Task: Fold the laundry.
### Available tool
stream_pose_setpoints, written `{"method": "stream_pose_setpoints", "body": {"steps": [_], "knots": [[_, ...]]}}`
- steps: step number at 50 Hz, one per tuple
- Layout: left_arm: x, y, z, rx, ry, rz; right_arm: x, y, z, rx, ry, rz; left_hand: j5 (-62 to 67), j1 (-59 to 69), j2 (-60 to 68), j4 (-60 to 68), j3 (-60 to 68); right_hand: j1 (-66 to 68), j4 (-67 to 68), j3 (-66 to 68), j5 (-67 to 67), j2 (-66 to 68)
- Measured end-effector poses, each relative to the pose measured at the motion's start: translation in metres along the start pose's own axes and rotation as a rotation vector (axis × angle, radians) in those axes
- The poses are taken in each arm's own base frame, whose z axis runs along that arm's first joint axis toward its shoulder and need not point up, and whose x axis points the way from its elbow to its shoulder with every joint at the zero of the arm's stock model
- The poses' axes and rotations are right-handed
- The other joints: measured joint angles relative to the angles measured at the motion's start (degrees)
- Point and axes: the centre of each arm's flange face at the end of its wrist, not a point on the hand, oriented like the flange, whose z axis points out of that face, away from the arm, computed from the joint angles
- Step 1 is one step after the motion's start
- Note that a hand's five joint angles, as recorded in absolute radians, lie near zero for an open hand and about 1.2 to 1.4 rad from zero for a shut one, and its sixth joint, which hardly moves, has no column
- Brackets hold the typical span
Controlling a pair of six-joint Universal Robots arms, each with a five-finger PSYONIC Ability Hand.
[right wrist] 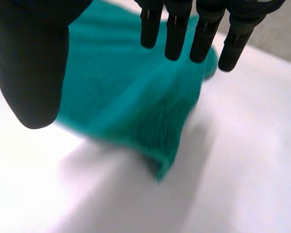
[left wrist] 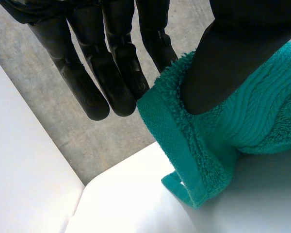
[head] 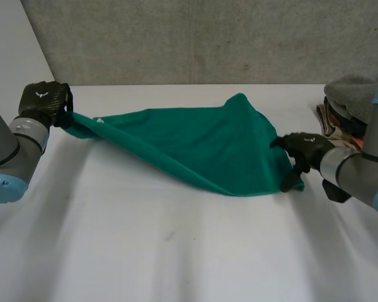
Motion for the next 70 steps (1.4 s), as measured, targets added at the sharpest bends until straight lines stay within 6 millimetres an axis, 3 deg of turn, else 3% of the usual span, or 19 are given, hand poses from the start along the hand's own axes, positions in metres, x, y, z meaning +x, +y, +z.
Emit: {"method": "stream_pose_setpoints", "body": {"steps": [10,20,26,30,33,39,40,44,50,52,55,59,62,70], "knots": [[0.001,0.0,0.0,0.001,0.002,0.0,0.013,0.027,0.014,-0.052,-0.023,-0.214,0.0,0.0,0.0,0.0,0.0,5.22,5.53,5.2,5.74,4.5],[0.0,0.0,0.0,0.001,-0.001,0.0,0.013,0.031,0.038,0.046,0.025,-0.318,0.0,0.0,0.0,0.0,0.0,11.0,11.21,10.89,10.82,10.58],[0.0,0.0,0.0,0.0,-0.001,0.0,0.014,0.031,0.052,0.084,0.066,-0.357,0.0,0.0,0.0,0.0,0.0,26.24,25.85,26.06,25.26,26.03],[0.001,-0.001,-0.001,-0.004,0.001,0.001,0.017,0.028,0.058,0.106,0.099,-0.362,0.0,0.0,0.0,0.0,0.0,46.51,47.18,47.23,46.46,47.52],[0.001,-0.002,-0.003,-0.014,0.003,0.002,0.021,0.024,0.059,0.124,0.132,-0.358,0.0,0.0,0.0,0.0,0.0,46.88,50.17,49.62,48.83,49.11],[-0.002,-0.007,-0.013,-0.059,0.003,0.011,0.027,0.004,0.042,0.179,0.188,-0.35,0.0,0.0,0.0,0.0,0.0,46.88,50.25,49.67,48.84,49.11],[-0.004,-0.012,-0.02,-0.084,0.004,0.027,0.03,-0.01,0.027,0.205,0.21,-0.366,0.0,0.0,0.0,0.0,0.0,46.88,50.33,49.67,48.84,49.11],[-0.006,-0.025,-0.042,-0.157,0.023,0.103,0.033,-0.023,-0.008,0.165,0.212,-0.449,0.0,0.0,0.0,0.0,0.0,46.88,50.34,49.67,48.84,49.11],[-0.003,-0.032,-0.085,-0.318,0.112,0.302,0.031,-0.007,-0.056,-0.078,0.109,-0.637,0.0,0.0,0.0,0.0,0.0,46.88,50.35,49.67,48.84,49.11],[-0.001,-0.03,-0.105,-0.399,0.179,0.398,0.03,0.002,-0.081,-0.209,0.034,-0.736,0.0,0.0,0.0,0.0,0.0,46.88,50.36,49.68,48.88,49.11],[0.003,-0.027,-0.126,-0.485,0.281,0.501,0.029,0.006,-0.099,-0.279,-0.014,-0.799,0.0,0.0,0.0,0.0,0.0,46.88,50.37,49.68,48.85,49.11],[0.008,-0.026,-0.142,-0.53,0.406,0.577,0.027,0.004,-0.105,-0.282,-0.014,-0.811,0.0,0.0,0.0,0.0,0.0,46.88,50.37,49.68,49.38,49.11],[0.011,-0.027,-0.139,-0.515,0.44,0.586,0.025,0.002,-0.102,-0.266,-0.006,-0.806,0.0,0.0,0.0,0.0,0.0,46.88,50.37,49.68,49.38,49.11],[0.014,-0.028,-0.088,-0.425,0.373,0.531,0.011,-0.013,-0.07,-0.193,0.019,-0.832,0.0,0.0,0.0,0.0,0.0,46.88,50.37,49.68,49.58,49.11]]}}
